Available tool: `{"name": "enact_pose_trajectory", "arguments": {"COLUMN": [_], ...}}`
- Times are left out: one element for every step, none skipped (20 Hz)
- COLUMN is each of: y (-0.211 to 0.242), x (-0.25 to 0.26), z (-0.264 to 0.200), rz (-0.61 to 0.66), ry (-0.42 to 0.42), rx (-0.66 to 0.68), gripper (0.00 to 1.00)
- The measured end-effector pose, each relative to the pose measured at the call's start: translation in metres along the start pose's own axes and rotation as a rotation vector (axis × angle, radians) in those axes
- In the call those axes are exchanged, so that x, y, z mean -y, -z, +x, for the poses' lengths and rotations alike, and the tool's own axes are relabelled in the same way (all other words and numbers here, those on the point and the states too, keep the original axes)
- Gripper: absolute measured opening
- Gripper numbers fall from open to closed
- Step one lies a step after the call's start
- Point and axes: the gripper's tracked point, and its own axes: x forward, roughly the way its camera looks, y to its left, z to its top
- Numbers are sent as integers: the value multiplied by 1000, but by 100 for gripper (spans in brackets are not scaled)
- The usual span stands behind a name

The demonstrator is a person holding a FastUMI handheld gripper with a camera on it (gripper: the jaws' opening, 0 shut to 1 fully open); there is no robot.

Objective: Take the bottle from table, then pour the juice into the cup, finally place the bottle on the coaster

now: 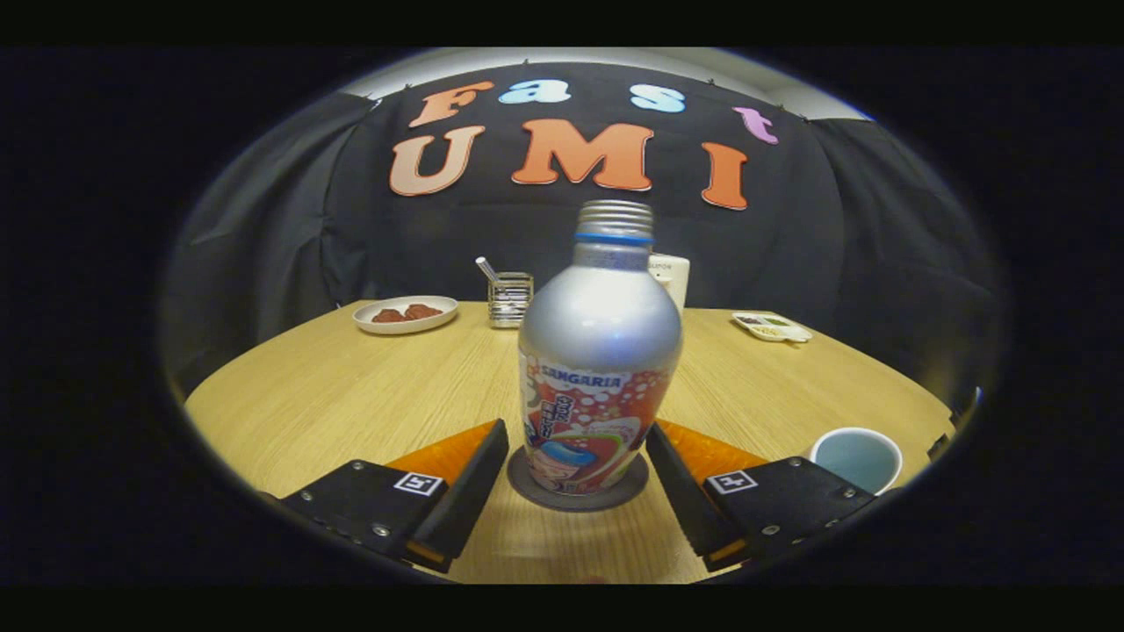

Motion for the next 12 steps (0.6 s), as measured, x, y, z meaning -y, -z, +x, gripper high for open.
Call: {"name": "enact_pose_trajectory", "arguments": {"y": [-5, -10, -16, -23, -29, -37, -45, -55, -65, -74, -82, -90], "x": [0, 1, 0, -3, -5, -7, -6, -7, -8, -9, -10, -12], "z": [-10, -18, -25, -34, -45, -56, -67, -79, -92, -106, -121, -135], "rz": [2, 5, 15, 28, 35, 38, 38, 38, 36, 32, 26, 24], "ry": [-4, -7, -14, -26, -38, -45, -47, -47, -52, -52, -51, -50], "rx": [17, 36, 58, 85, 108, 134, 159, 188, 214, 241, 268, 295], "gripper": [94, 96, 97, 97, 97, 97, 97, 97, 97, 97, 97, 97]}}
